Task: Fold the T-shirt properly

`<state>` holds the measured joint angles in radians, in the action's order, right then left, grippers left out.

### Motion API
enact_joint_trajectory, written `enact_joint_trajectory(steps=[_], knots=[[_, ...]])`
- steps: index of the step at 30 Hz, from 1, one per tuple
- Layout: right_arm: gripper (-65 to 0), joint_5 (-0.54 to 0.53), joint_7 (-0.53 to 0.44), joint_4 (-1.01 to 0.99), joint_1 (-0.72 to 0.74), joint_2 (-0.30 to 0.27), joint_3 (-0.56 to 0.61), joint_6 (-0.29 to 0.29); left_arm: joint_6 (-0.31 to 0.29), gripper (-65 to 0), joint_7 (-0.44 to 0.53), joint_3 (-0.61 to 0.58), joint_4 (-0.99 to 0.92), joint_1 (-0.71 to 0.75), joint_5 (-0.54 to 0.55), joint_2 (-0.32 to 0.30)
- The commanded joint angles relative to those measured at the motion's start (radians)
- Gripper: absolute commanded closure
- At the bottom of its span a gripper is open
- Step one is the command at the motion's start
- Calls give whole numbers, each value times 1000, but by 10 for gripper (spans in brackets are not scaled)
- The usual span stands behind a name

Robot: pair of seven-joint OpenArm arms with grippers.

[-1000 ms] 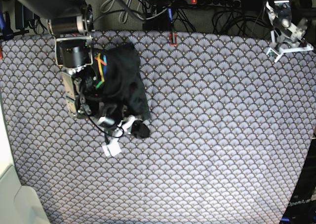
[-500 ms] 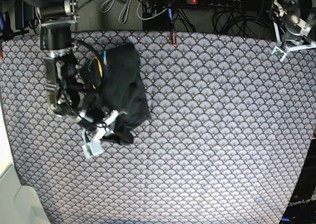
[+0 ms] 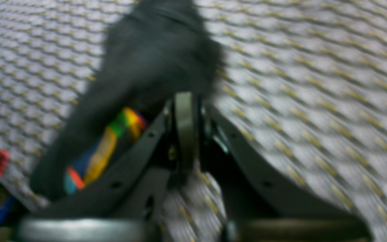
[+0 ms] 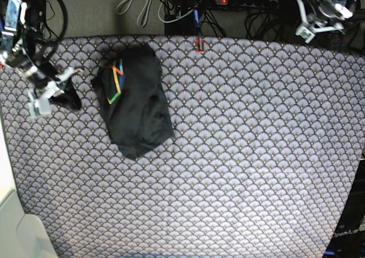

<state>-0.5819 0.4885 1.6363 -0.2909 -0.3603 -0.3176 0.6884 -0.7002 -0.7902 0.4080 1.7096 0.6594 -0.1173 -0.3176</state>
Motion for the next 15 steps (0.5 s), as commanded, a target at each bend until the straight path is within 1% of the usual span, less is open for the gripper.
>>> enact_joint_trajectory(steps=[1, 4, 7, 11, 15], knots=[[0, -22, -27, 31, -21, -13, -36, 10, 2, -2, 8, -16, 7, 7, 1, -12], [0, -22, -26, 52, -101, -13, -116, 10, 2, -2, 16, -79, -9, 4, 1, -2], [0, -22, -26, 54, -167, -13, -193, 10, 2, -2, 21, -123, -47, -16, 0, 22], [0, -20, -26, 48, -253, -10, -289, 10, 2, -2, 21, -162, -131, -63, 0, 44], [0, -20, -26, 40, -337, -6, -335, 10, 2, -2, 21, -163, -228, -112, 0, 64]])
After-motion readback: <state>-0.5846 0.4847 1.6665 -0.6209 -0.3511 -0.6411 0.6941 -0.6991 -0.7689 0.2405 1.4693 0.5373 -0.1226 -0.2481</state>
